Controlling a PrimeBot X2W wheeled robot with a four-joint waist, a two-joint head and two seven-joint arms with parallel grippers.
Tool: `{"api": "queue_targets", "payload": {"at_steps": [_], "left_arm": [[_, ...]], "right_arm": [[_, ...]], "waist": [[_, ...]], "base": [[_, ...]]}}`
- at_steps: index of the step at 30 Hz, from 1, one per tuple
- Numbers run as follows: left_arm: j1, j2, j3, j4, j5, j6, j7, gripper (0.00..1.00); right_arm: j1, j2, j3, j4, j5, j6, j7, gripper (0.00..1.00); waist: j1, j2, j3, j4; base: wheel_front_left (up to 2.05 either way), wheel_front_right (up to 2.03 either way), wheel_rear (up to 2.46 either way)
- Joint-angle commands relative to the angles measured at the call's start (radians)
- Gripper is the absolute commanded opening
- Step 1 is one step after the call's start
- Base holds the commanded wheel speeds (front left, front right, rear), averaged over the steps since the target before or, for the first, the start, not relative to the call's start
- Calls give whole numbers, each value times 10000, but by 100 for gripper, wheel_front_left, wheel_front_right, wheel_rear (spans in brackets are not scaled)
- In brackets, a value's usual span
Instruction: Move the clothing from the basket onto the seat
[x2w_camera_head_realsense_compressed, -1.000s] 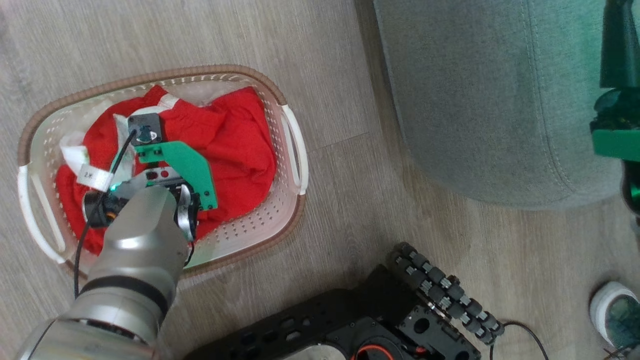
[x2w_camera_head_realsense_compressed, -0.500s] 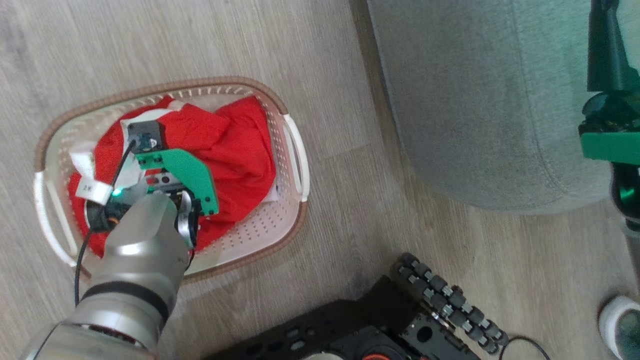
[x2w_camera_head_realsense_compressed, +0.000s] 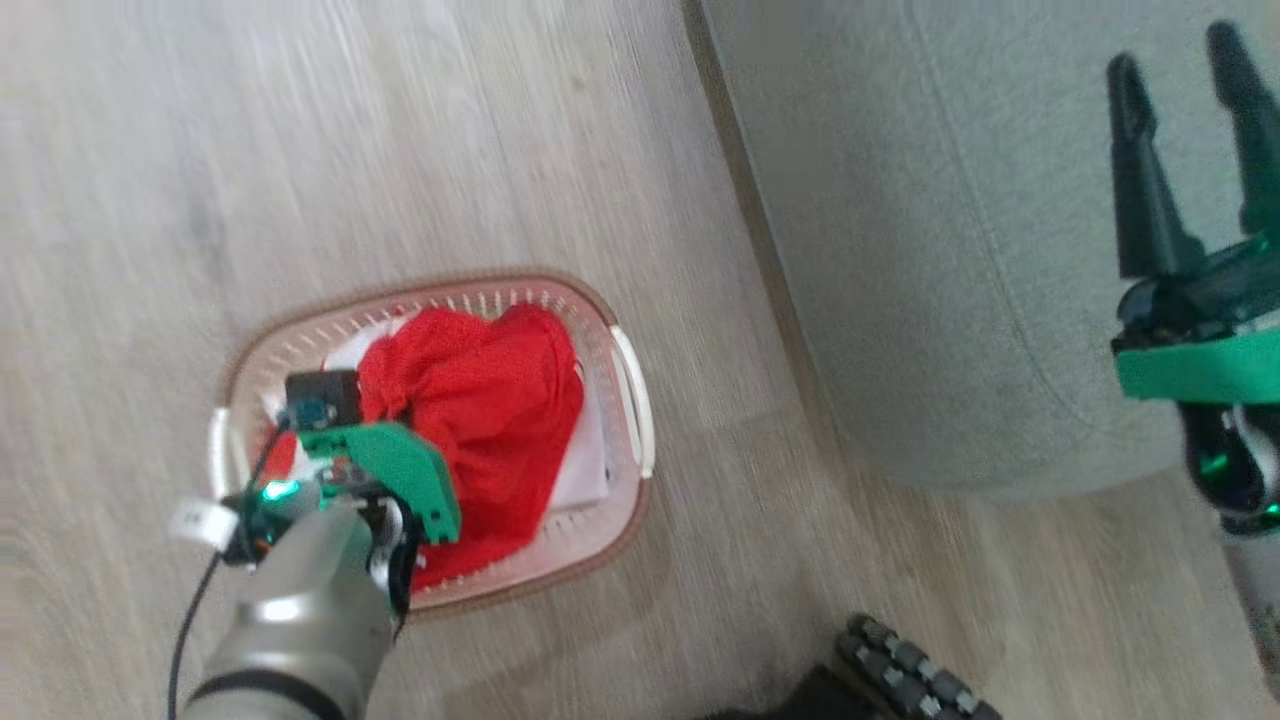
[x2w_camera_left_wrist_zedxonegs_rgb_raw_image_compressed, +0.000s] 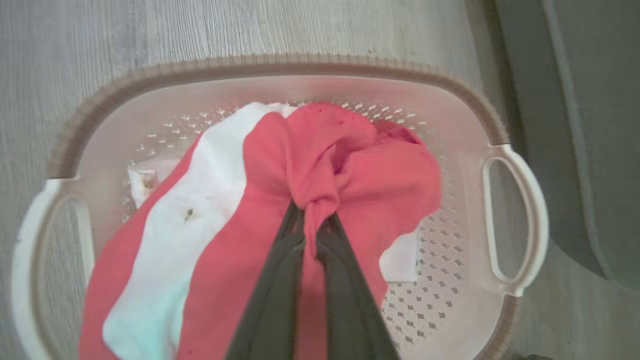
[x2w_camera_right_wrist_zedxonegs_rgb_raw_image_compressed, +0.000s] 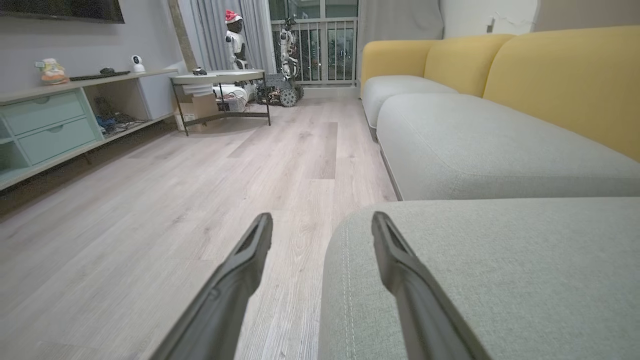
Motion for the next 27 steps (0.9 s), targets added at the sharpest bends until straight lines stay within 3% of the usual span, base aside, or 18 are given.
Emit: {"api": "queue_targets", "payload": {"at_steps": [1, 12, 20, 27], "left_arm": [[270, 108, 87, -187, -68, -38, -166, 0], [1562, 107, -382, -1846, -467, -297, -563, 0], [2462, 255, 90, -4338, 283, -146, -568, 0], [2742, 501, -61, -6698, 1242, 193, -569, 0]], "right_arm": [[344, -297, 93, -221, -73, -2, -63, 100], [1744, -227, 270, 180, -523, -2, -63, 100], [2353, -13, 507, 342, -807, -2, -63, 100], [2797, 296, 713, 508, -950, -2, -63, 100]], "waist": [[0, -1, -914, 412], [0, -1, -3271, 1373], [0, -1, -4373, 1910], [0, -1, -4977, 2281]], "base": [[0, 0, 0], [0, 0, 0], [0, 0, 0], [0, 0, 0]]}}
